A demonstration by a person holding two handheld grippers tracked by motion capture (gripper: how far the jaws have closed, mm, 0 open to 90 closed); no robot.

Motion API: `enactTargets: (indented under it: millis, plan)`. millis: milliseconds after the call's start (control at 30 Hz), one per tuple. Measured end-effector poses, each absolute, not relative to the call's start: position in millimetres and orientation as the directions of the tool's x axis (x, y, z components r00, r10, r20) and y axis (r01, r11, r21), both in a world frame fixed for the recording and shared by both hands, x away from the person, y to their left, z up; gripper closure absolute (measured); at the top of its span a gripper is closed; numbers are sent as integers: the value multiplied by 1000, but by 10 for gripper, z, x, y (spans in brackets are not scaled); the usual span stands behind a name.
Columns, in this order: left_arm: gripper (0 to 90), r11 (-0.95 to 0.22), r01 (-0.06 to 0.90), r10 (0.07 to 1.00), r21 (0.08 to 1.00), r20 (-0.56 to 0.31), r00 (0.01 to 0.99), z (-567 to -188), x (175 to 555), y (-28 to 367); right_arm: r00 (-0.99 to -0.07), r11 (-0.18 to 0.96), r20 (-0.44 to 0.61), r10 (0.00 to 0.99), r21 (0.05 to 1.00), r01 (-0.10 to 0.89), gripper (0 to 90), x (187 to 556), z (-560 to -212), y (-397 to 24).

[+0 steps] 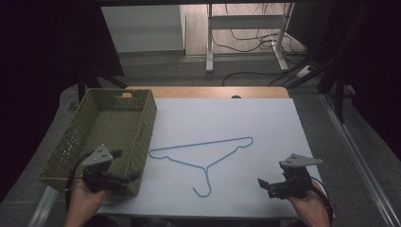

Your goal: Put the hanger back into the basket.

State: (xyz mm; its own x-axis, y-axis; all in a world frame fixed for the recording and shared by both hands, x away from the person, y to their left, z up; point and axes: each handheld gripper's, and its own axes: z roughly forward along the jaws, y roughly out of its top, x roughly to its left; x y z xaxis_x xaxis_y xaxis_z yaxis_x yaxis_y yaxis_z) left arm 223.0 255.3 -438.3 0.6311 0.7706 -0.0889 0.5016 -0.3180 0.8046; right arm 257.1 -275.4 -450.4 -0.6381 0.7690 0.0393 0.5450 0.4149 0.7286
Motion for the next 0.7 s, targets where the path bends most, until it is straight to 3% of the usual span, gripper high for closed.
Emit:
enactTargets:
  millis: [700]
  plan:
    - [8,-391,479,693,786,-91,715,-4355,2406,1992,-690,454,46,723,721,524,0,2635,-4451,-2487]
